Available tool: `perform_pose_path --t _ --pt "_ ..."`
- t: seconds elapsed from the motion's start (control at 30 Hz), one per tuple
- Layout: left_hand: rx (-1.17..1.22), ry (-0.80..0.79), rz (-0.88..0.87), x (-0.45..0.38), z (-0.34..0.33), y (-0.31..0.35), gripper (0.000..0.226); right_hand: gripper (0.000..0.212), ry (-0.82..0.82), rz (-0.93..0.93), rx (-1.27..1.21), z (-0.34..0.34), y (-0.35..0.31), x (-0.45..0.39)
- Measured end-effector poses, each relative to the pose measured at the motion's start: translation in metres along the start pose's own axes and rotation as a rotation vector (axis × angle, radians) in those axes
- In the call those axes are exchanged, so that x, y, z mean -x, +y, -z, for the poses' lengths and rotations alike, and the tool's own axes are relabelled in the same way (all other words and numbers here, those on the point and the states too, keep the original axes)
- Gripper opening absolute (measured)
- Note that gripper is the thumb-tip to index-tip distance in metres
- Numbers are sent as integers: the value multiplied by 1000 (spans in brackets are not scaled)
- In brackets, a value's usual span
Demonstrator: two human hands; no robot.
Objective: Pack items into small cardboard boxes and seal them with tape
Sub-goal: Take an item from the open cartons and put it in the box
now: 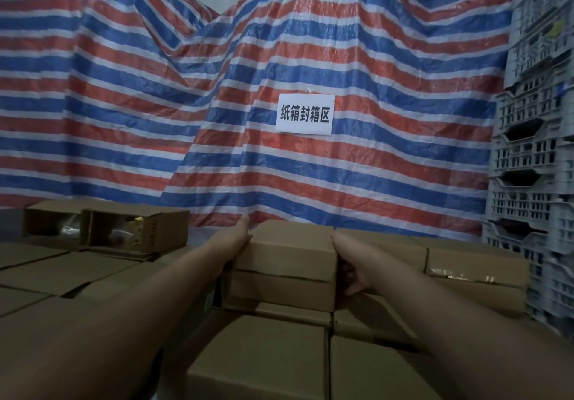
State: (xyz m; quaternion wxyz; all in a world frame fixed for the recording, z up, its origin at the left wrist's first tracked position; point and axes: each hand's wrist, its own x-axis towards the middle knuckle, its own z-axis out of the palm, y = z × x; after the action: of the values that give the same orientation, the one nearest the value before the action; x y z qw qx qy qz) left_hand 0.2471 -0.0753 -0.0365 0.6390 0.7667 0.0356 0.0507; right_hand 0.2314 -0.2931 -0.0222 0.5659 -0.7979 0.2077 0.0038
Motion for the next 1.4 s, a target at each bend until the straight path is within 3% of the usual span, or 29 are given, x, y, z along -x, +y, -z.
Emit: perform_pose_path --t 0.1,0.17,0.27,0.43,0.53,0.77,0.9,1.0,1.1,1.2,1.4 --pt "-90 109 -99 12 8 6 49 52 53 261 70 0 0 0" --pt "-180 195 -214 21 20 11 35 54 172 446 201 -2 -2 11" --pt "-188 286 -370 31 51 20 22 39 278 713 330 -8 -17 29" --pt "-304 455 -493 49 114 36 49 34 244 970 330 -49 -49 62" --pt "-374 497 -520 55 154 35 53 38 211 1073 343 -82 -70 79" --pt "-603 515 -519 35 237 6 19 33 39 1127 396 -174 -113 80" --pt "-722 537 -468 1 273 -7 31 29 -31 1104 653 -229 -133 59" --pt "-893 606 -456 -26 292 -13 36 48 -16 1114 788 -270 -146 38" --pt "-1155 710 -336 -55 301 -19 67 70 -26 1060 817 -309 -157 13" --pt "-1448 573 -272 -88 308 -29 52 81 -28 940 871 -341 -164 -12" --pt "-1475 463 -294 -128 312 -60 36 65 13 898 941 -378 -156 -57"
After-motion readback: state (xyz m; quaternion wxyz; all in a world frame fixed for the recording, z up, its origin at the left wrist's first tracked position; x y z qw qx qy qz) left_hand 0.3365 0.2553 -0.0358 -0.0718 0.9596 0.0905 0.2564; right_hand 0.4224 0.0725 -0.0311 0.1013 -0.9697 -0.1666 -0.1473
